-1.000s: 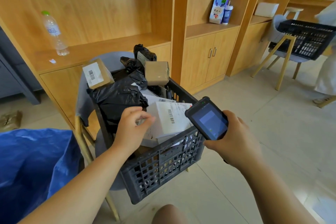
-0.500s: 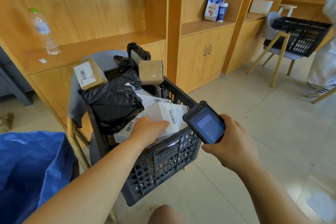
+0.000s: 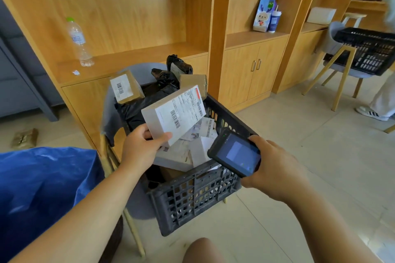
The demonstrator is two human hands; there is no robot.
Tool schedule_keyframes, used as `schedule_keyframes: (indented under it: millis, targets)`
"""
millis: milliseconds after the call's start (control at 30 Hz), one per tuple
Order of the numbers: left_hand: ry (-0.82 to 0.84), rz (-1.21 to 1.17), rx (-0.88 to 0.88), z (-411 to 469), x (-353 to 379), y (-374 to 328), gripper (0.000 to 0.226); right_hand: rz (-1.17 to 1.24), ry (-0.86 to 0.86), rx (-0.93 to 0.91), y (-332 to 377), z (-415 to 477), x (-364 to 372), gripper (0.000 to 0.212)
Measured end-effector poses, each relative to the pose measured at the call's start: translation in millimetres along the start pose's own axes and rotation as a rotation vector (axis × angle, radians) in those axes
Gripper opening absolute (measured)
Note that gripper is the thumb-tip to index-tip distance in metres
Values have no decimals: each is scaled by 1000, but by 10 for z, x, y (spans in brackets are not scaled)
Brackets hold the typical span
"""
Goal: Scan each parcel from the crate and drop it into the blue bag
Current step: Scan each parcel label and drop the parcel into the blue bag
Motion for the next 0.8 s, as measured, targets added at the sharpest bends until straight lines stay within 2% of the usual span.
schedule_keyframes:
  millis: [167, 300, 467, 567, 700, 800]
  targets:
    - [-98, 36, 73, -94, -342, 38, 28, -11, 51, -96, 257, -54, -7, 83]
    - [-151, 47, 96, -223, -553, 77, 37, -43, 38, -134, 408, -95, 2, 86]
    - [-162, -100, 70, -433, -881, 162, 31, -37, -18, -177, 640, -130, 44, 91]
    - [-234, -204, 66, -657, -1216, 306, 24, -5, -33, -236, 876, -127, 110, 90]
    - [-385, -218, -33, -1007, -1758, 664, 14, 8, -25, -330, 1244, -110, 262, 91]
    - [-527, -218, -142, -1247, -2158, 978, 16, 23, -3, -409, 1516, -107, 411, 89]
Point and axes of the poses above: each hand's wrist, its own z-axis towards the middle knuckle, its own x-axis out of the palm, y = z × x, the point moved 1 cm from there along z, towards the middle knuckle, and after that the axes turned 6 degrees about -x, right-handed, at the moved point
